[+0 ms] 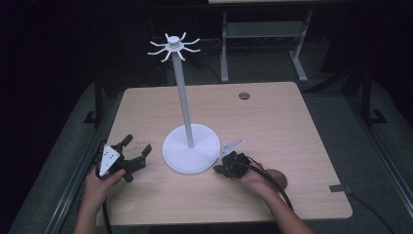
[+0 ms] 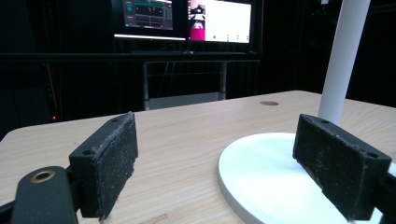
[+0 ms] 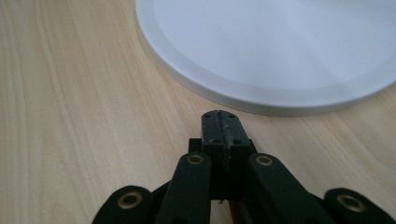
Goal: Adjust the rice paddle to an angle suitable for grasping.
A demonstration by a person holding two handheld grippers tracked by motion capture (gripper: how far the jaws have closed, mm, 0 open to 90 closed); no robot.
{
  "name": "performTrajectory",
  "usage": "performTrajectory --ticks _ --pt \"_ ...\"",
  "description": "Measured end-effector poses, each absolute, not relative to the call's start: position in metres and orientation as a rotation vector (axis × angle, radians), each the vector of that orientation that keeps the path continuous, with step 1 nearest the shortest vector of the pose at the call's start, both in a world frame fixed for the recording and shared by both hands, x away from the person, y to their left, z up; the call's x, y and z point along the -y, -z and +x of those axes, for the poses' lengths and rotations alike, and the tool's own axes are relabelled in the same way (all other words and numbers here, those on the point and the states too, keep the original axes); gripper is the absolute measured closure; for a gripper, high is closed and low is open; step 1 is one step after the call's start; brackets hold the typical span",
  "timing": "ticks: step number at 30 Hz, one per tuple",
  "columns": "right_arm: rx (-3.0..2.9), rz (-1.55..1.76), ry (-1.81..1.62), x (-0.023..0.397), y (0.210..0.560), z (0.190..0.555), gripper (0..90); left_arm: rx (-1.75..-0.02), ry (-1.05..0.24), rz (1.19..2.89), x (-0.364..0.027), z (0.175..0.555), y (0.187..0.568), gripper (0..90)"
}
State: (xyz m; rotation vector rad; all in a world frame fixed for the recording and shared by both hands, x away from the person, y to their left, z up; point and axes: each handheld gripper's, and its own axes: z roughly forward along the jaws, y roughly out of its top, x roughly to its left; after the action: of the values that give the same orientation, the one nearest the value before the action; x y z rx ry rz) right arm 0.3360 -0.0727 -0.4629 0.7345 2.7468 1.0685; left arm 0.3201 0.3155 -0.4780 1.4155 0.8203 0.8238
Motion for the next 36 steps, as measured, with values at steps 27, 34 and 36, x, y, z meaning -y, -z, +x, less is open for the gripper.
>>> performTrajectory --ticks 27,34,36 --pt "-2.643 0.915 -1.023 0.118 0.463 0.357 89.7 -0.821 -0.822 1.417 -0.316 0.320 0.478 13.4" --pt "-2.637 0.933 -1.032 0.127 0.461 0.360 89.7 -0.821 -0.820 1.418 -0.316 0.320 0.478 13.4" --pt "-2.637 0.945 -1.056 0.128 0.459 0.360 89.7 -0.822 -0.820 1.419 -0.316 0.320 0.478 13.4"
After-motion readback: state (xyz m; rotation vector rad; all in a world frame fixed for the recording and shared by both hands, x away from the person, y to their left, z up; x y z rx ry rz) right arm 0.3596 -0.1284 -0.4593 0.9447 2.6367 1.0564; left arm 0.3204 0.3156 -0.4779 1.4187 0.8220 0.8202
